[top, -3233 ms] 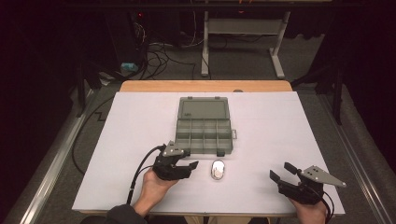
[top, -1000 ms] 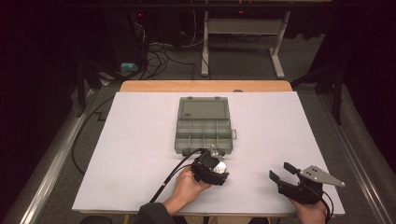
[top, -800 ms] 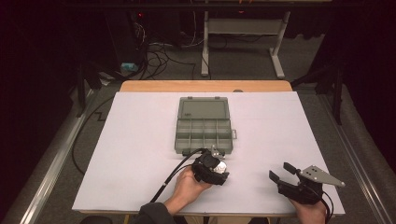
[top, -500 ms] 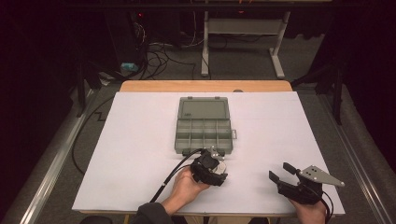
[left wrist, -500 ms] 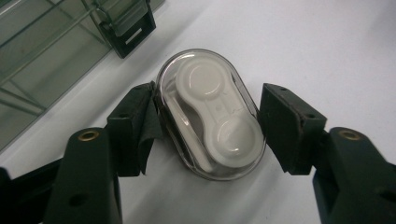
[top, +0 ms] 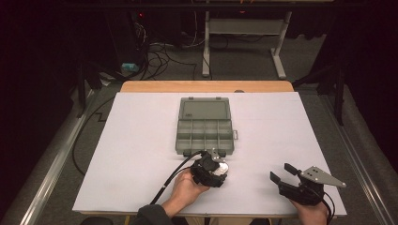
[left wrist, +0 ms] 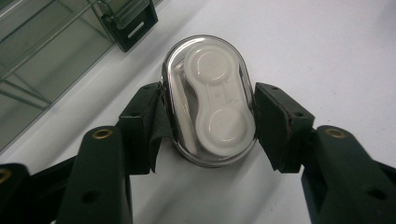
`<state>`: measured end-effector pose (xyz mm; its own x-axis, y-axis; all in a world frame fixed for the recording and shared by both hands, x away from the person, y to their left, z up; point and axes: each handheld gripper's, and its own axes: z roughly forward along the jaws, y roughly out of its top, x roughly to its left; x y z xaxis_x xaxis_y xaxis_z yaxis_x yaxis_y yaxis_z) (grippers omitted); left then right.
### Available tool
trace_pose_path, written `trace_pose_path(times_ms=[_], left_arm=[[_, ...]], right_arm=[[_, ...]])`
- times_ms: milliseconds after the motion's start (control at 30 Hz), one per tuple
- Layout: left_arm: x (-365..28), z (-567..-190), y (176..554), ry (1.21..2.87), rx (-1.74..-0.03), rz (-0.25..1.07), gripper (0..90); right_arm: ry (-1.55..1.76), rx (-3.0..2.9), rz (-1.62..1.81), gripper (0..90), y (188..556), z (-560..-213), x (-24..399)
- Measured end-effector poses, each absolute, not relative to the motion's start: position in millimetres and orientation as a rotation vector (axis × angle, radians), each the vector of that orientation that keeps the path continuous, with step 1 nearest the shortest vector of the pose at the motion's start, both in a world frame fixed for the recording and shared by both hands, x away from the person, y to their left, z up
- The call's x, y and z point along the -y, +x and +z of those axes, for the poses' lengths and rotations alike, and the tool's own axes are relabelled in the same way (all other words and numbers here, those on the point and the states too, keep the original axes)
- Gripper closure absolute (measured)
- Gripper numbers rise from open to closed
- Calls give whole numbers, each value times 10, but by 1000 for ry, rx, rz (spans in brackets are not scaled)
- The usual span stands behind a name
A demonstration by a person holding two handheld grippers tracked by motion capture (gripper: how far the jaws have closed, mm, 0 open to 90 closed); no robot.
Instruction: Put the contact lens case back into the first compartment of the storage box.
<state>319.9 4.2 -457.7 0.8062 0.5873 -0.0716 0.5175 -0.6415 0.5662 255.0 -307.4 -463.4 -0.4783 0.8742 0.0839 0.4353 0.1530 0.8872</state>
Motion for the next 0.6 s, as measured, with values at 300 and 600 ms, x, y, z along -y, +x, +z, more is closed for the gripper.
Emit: trace_pose_path(times_ms=[300, 600], left_arm=[[-65, -4577, 3204, 2405, -798, 159, 486], [-117, -4559, 3197, 2395, -789, 148, 487]], right_arm=[[1243, -1981, 1282, 328, 2550, -4634, 3075], [1241, -1979, 1281, 327, 2550, -4633, 3077]])
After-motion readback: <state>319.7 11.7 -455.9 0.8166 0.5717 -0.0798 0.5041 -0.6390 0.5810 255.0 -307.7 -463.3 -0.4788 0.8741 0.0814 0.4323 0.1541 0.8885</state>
